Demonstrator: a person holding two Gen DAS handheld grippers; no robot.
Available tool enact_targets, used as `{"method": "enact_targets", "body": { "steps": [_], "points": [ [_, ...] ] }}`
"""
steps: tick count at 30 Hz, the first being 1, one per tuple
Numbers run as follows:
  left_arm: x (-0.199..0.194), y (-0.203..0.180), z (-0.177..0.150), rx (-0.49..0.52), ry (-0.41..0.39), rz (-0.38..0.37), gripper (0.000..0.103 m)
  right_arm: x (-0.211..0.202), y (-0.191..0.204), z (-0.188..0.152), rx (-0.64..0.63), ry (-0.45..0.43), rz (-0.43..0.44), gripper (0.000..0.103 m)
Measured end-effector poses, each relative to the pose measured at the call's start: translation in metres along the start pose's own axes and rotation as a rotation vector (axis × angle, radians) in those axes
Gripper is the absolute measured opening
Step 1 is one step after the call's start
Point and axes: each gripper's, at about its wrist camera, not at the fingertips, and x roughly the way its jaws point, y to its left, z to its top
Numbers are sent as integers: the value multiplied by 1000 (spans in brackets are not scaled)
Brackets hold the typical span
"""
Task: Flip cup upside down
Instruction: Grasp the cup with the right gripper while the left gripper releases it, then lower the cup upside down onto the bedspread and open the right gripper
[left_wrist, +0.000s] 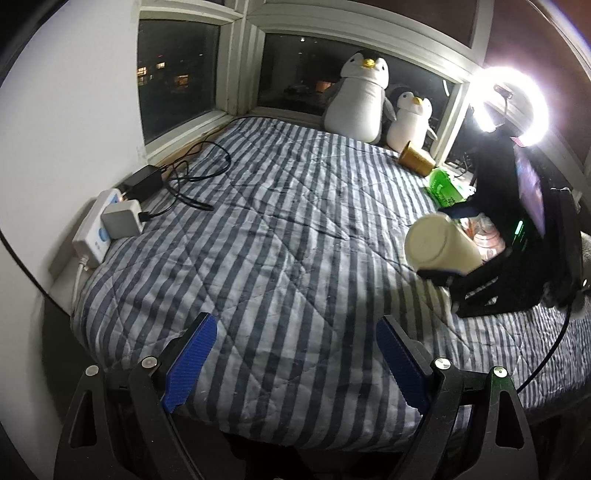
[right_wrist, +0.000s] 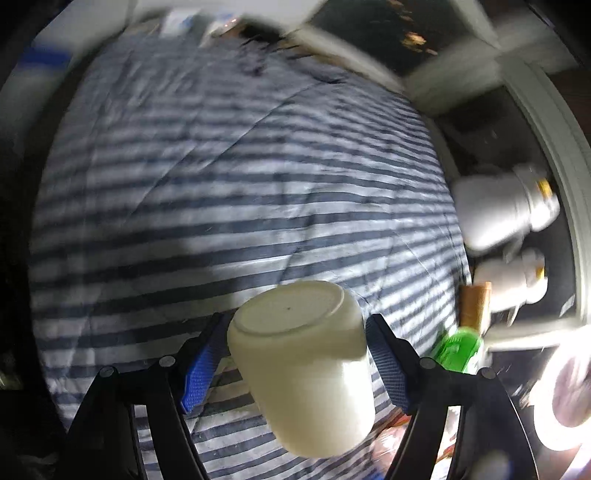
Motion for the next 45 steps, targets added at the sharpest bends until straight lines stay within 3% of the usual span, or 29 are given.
{"method": "enact_targets", "body": {
  "steps": [8, 16, 28, 36, 45],
  "points": [
    [2, -29, 3, 42, -1, -48, 90, -31, -72, -58, 549, -235, 99, 72],
    [3, -63, 7, 89, -4, -110, 90, -44, -92, -132, 913, -382, 101, 72],
    [8, -96, 3, 132, 6, -156, 90, -33, -88, -176, 1011, -363, 50, 72],
    [10, -103, 5, 143, 9, -160, 90, -28, -87, -187, 1044, -355, 71, 72],
    [9, -107, 5, 150, 3, -164, 90, -36, -86, -189, 1039, -346, 35, 74]
  ]
}}
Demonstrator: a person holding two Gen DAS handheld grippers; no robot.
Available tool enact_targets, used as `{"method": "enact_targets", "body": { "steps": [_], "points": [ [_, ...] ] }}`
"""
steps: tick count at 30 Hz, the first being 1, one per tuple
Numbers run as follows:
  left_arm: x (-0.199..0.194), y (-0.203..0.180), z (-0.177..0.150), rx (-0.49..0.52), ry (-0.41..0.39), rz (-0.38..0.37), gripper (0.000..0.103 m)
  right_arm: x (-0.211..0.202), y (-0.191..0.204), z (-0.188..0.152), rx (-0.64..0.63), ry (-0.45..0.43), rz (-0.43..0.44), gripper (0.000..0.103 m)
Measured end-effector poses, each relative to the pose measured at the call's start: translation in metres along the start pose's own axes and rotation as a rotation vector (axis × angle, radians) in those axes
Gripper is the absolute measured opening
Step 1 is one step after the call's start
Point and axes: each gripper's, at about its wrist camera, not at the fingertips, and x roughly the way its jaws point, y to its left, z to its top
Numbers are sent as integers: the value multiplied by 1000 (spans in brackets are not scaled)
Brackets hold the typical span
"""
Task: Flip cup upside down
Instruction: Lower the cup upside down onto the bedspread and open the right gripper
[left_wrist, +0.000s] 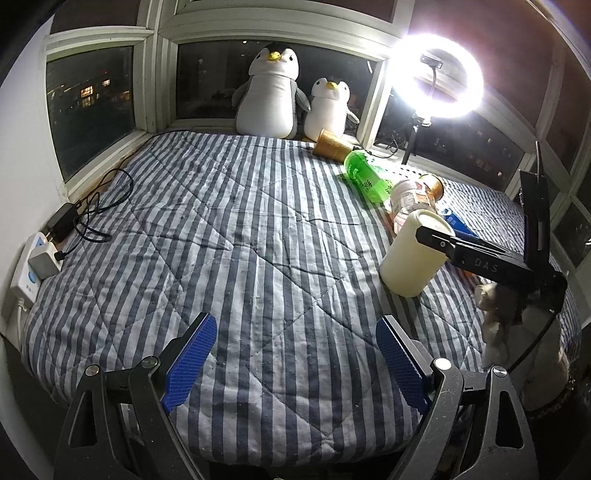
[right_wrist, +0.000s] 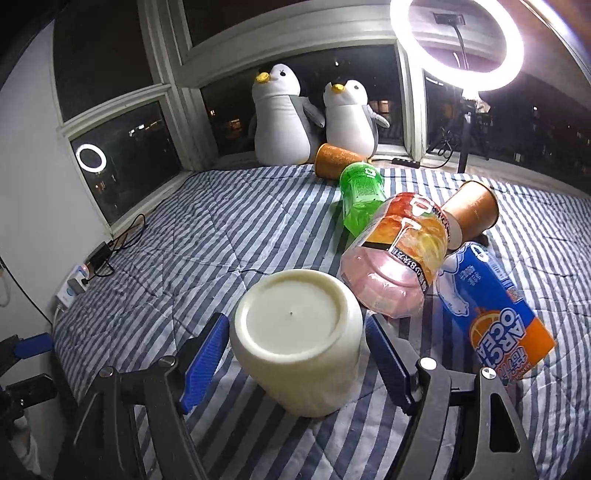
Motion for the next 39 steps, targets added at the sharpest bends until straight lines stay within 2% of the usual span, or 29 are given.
{"method": "enact_targets", "body": {
  "steps": [7, 24, 39],
  "points": [
    [-7, -11, 7, 19, -46, -1, 90, -21, 3, -4, 7, -23, -17, 78],
    [-21, -45, 26, 103, -190, 10, 90, -100, 14, -40, 79, -93, -161, 80],
    [-17, -59, 15, 146, -194, 14, 101, -136, 26, -72, 173, -147, -252, 84]
  ]
}}
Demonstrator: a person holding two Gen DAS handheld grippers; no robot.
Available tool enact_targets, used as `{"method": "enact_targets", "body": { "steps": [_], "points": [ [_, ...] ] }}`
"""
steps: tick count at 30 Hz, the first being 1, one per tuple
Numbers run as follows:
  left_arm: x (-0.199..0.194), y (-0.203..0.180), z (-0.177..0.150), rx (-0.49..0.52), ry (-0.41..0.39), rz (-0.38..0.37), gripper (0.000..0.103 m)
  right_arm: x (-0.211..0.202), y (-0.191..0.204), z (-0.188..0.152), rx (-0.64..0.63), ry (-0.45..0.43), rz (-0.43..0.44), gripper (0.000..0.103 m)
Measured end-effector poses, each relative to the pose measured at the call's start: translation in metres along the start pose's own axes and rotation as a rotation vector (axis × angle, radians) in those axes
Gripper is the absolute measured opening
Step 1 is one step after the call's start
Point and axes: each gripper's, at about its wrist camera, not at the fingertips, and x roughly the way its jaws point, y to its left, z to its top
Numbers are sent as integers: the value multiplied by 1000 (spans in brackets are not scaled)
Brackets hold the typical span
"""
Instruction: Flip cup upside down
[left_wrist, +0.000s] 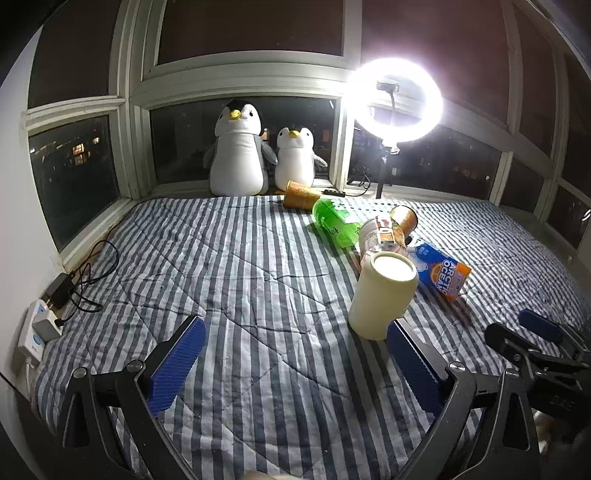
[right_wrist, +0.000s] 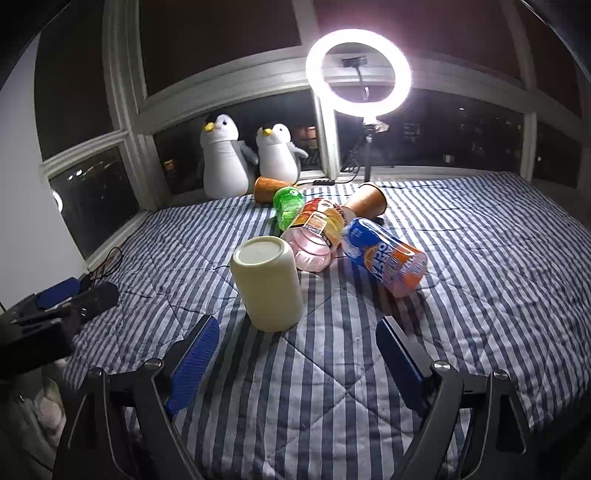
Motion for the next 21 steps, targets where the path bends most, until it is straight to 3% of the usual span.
{"method": "enact_targets", "body": {
  "steps": [12, 21],
  "points": [
    [-24, -5, -11, -4, -95, 66, 102, -37, 27, 2, -72, -150, -86, 95],
    [-44, 1, -11, -4, -128, 75, 102, -45, 34, 3, -88, -188, -103, 96]
  ]
}}
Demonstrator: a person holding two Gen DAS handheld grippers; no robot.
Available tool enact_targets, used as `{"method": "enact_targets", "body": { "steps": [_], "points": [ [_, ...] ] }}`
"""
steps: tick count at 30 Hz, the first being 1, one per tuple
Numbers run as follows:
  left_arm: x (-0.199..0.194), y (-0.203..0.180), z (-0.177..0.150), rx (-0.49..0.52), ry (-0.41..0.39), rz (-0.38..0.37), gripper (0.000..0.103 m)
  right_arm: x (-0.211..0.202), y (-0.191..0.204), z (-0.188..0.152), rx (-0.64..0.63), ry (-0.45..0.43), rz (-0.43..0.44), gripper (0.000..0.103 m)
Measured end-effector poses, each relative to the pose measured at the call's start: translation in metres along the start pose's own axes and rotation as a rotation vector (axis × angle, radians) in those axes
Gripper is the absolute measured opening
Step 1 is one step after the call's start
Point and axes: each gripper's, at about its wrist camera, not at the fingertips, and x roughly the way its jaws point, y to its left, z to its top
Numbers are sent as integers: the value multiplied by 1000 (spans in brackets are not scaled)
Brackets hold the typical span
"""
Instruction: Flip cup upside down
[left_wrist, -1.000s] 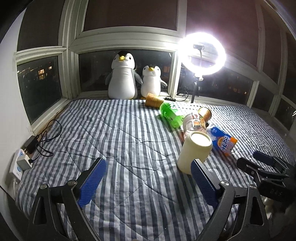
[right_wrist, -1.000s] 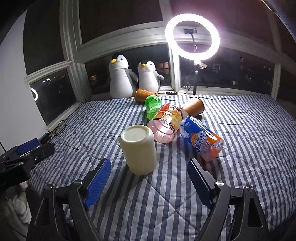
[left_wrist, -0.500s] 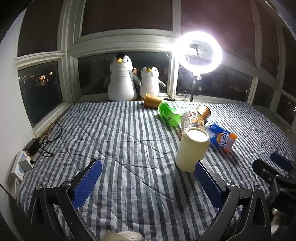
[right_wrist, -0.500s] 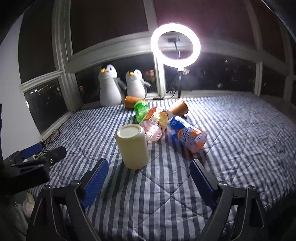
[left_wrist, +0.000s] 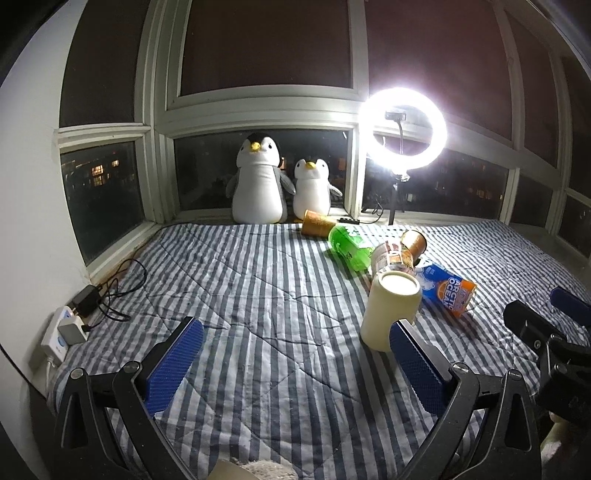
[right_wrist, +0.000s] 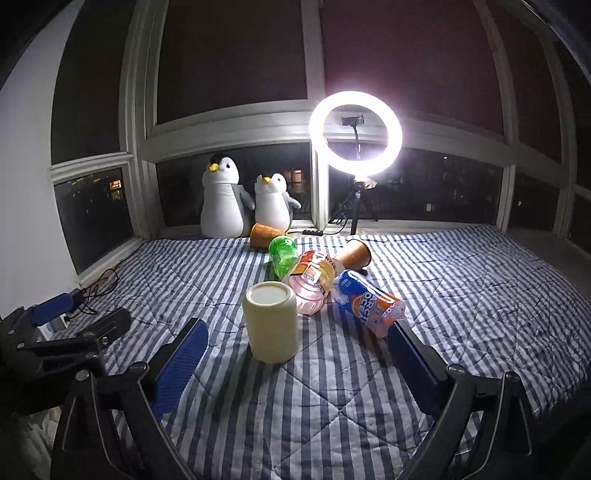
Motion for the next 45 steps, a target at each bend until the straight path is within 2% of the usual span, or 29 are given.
{"method": "enact_targets", "body": {
  "steps": [45],
  "points": [
    [-6, -5, 5, 20, -14, -21, 102, 1, -12, -3, 28, -5, -19, 96]
  ]
}}
